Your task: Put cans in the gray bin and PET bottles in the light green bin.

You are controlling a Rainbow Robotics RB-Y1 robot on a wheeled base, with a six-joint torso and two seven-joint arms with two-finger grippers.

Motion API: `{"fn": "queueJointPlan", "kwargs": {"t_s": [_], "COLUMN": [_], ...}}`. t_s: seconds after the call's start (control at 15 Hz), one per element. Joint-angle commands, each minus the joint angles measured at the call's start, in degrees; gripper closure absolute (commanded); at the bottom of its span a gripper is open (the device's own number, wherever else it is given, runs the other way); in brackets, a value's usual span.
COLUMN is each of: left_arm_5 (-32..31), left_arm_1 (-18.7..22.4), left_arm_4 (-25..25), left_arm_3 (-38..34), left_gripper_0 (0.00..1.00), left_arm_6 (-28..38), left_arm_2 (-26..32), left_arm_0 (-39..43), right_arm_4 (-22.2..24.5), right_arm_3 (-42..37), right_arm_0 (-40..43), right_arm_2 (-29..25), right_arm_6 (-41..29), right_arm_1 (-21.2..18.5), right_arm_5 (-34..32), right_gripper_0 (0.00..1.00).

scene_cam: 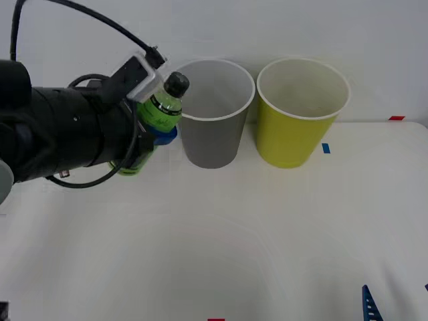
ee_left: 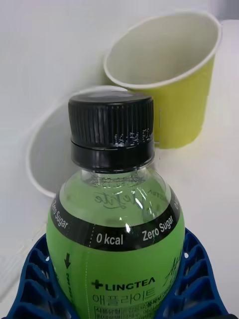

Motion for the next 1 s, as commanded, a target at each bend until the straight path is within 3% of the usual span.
{"fn": "queueJointPlan", "kwargs": {"t_s": [0.07, 0.27, 0.6, 0.73, 1.0], "left_arm_5": [2.42, 2.42, 1.89, -1.36, -12.96], "left_arm_1": [-2.92, -2.39, -1.60, -2.04, -5.47], "left_arm_4": [-1.75, -3.07, -4.83, -5.01, -3.86], "left_arm_3": [3.16, 8.70, 16.17, 18.01, 29.53], "left_gripper_0": [1.00, 1.00, 1.00, 1.00, 1.00], "left_arm_6": [0.59, 2.79, 19.75, 24.58, 24.49], "left_arm_2": [2.91, 1.67, -6.94, -9.58, -12.39], "left_arm_0": [-6.28, -13.66, -28.52, -30.89, -35.02], "right_arm_4": [0.00, 0.00, 0.00, 0.00, 0.00], "right_arm_3": [0.00, 0.00, 0.00, 0.00, 0.00], "right_arm_0": [0.00, 0.00, 0.00, 0.00, 0.00], "right_arm_2": [0.00, 0.00, 0.00, 0.00, 0.00], "right_arm_6": [0.00, 0.00, 0.00, 0.00, 0.00], "right_arm_1": [0.00, 0.00, 0.00, 0.00, 0.00], "right_arm_5": [0.00, 0.00, 0.00, 0.00, 0.00], "right_gripper_0": [0.00, 0.00, 0.00, 0.00, 0.00]}}
